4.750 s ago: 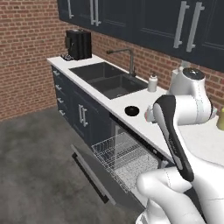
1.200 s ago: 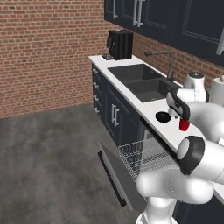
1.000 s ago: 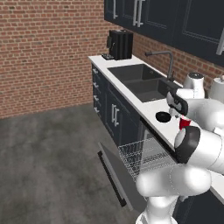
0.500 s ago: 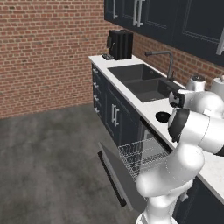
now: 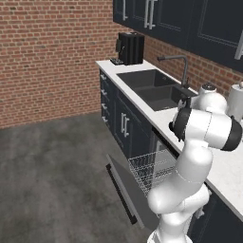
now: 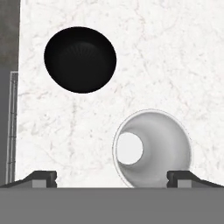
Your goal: Pick up the cup and bowl from the counter, place them in the dishwasher, and close the dishwasher door.
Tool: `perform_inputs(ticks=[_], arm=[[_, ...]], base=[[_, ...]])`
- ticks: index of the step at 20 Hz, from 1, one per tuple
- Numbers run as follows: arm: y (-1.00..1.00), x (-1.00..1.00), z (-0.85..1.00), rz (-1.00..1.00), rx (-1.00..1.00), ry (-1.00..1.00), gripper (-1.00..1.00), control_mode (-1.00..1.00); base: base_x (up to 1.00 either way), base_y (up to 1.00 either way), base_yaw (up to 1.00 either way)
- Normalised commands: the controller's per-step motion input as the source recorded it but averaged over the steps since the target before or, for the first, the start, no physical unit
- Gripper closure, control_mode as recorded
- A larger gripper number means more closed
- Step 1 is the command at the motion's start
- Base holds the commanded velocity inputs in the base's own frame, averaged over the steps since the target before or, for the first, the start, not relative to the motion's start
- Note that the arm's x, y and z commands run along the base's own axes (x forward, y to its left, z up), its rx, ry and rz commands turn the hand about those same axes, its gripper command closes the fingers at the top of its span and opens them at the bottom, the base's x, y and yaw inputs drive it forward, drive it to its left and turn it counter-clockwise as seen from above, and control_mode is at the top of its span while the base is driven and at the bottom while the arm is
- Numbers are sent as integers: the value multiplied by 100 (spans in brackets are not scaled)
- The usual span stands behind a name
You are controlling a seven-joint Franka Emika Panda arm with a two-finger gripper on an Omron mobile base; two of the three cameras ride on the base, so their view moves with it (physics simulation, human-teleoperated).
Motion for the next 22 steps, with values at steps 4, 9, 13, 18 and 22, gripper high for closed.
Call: perform_inputs(ticks=[4, 9, 13, 18, 22], arm=[[-10, 33, -19, 0, 0, 0, -100, -100], [-18, 18, -14, 0, 0, 0, -100, -100], [-14, 0, -18, 0, 0, 0, -100, -100], [-10, -1, -26, 0, 0, 0, -100, -100], [0, 0, -40, 0, 0, 0, -100, -100]], base=[[0, 0, 0], [0, 0, 0], [0, 0, 0], [0, 0, 0], [0, 0, 0]])
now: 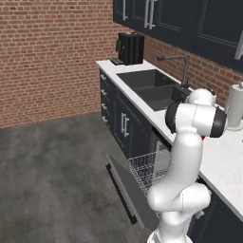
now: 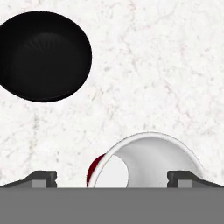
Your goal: Pick up the cup and bowl from the counter, place them in the dishwasher, and close the dishwasher door.
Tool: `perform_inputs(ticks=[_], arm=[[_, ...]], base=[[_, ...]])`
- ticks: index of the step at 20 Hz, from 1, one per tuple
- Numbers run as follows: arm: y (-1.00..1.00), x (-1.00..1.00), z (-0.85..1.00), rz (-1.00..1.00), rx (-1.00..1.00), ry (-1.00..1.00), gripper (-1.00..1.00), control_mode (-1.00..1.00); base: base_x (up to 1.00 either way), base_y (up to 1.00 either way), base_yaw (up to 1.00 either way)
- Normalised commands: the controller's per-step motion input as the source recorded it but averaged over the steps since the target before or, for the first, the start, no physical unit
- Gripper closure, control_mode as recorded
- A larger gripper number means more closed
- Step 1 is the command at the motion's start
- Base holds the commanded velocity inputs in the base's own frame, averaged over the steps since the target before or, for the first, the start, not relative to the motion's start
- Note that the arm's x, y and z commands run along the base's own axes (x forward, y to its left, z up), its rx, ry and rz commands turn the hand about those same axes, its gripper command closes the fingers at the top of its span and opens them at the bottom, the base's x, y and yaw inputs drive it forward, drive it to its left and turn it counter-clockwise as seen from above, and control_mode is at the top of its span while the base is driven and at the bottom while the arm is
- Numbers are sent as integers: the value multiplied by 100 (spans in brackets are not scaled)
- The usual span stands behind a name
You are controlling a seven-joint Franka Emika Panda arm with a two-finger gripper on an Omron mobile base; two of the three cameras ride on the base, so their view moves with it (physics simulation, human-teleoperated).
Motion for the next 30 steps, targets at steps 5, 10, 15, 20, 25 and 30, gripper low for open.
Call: perform_inputs(ticks=[5, 10, 15, 20, 25, 30], arm=[[0, 0, -45, 0, 0, 1, -100, -100], [5, 0, -52, 0, -2, 7, 100, -100], [0, 0, -21, 0, 0, 1, 100, -100], [0, -15, -1, 0, 0, 0, 100, -100], [10, -62, -11, 0, 0, 0, 100, -100], [46, -92, 0, 0, 0, 0, 100, -100]], base=[[0, 0, 0], [0, 0, 0], [0, 0, 0], [0, 0, 0], [0, 0, 0], [0, 0, 0]])
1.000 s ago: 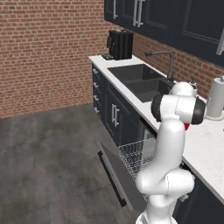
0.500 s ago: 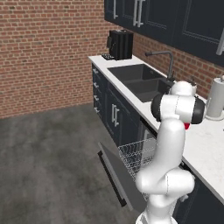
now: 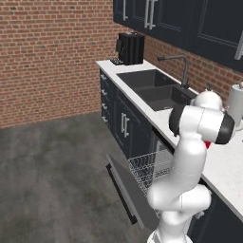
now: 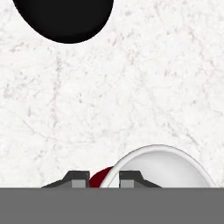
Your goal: Pick up the cup and bowl from the counter, place them in the dishwasher, and close the dishwasher door.
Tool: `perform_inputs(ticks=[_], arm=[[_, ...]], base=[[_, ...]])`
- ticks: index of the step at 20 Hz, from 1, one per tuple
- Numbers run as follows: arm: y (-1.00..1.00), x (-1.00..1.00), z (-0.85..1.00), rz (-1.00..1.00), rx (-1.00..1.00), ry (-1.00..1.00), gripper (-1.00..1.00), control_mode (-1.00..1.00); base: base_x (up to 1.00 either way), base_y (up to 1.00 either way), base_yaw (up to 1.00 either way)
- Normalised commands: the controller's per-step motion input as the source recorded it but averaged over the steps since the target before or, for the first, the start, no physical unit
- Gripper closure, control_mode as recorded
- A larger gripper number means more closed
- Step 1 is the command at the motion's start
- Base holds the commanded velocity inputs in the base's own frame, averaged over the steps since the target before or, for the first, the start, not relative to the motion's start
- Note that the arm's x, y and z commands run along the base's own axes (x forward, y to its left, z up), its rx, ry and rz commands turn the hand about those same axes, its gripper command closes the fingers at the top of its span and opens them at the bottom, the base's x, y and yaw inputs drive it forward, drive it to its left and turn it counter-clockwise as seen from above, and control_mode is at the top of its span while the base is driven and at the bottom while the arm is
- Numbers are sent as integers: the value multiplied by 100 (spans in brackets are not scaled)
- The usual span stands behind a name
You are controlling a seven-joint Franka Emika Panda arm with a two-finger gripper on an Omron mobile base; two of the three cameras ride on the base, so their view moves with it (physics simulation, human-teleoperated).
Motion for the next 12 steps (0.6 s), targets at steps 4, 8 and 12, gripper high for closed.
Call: perform_inputs(ticks=[4, 8, 12], arm=[[92, -100, 0, 0, 0, -6, 100, -100], [100, -70, 8, 0, 0, -1, 100, -100], [98, -29, 20, 0, 0, 0, 100, -100]], base=[[0, 0, 0], [0, 0, 0], [0, 0, 0]])
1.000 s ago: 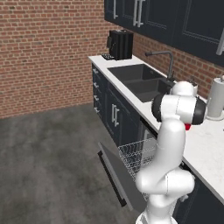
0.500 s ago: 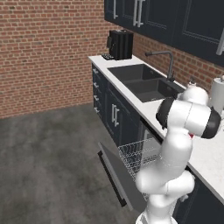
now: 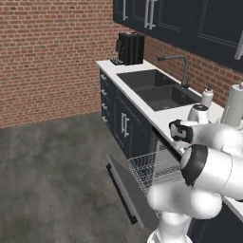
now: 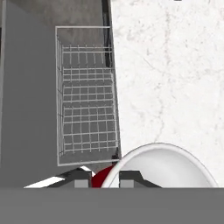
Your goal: Pick up the cup and bowl from the counter, place them in the dishwasher, and close the dishwasher door.
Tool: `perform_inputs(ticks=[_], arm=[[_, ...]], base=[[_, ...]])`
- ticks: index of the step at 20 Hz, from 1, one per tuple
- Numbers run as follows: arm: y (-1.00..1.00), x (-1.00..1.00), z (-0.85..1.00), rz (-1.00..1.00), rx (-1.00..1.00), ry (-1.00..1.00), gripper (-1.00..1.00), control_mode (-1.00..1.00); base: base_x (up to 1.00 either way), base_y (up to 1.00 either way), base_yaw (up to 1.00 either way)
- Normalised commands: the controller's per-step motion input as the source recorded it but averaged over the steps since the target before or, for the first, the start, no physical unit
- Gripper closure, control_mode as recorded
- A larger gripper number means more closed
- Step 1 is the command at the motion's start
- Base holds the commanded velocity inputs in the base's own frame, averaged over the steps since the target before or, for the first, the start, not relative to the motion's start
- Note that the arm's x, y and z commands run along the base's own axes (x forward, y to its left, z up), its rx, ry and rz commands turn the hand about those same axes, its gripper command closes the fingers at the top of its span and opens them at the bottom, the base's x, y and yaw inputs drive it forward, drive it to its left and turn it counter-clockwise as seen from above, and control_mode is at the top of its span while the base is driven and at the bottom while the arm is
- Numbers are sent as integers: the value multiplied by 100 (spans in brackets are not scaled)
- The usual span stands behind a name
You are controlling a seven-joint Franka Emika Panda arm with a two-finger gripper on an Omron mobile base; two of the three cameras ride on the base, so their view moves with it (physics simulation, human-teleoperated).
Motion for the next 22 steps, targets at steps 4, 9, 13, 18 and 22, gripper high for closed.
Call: perform_inputs(ticks=[4, 9, 13, 18, 22], arm=[[97, -1, 4, 0, 0, 0, 100, -100], [58, 21, -4, 5, 3, 0, 100, -100], [37, 55, -13, 10, 4, 0, 100, -100], [23, 63, -21, 9, 2, 0, 100, -100], [37, 59, -31, 0, -1, 0, 100, -100]], base=[[0, 0, 0], [0, 0, 0], [0, 0, 0], [0, 0, 0], [0, 0, 0]])
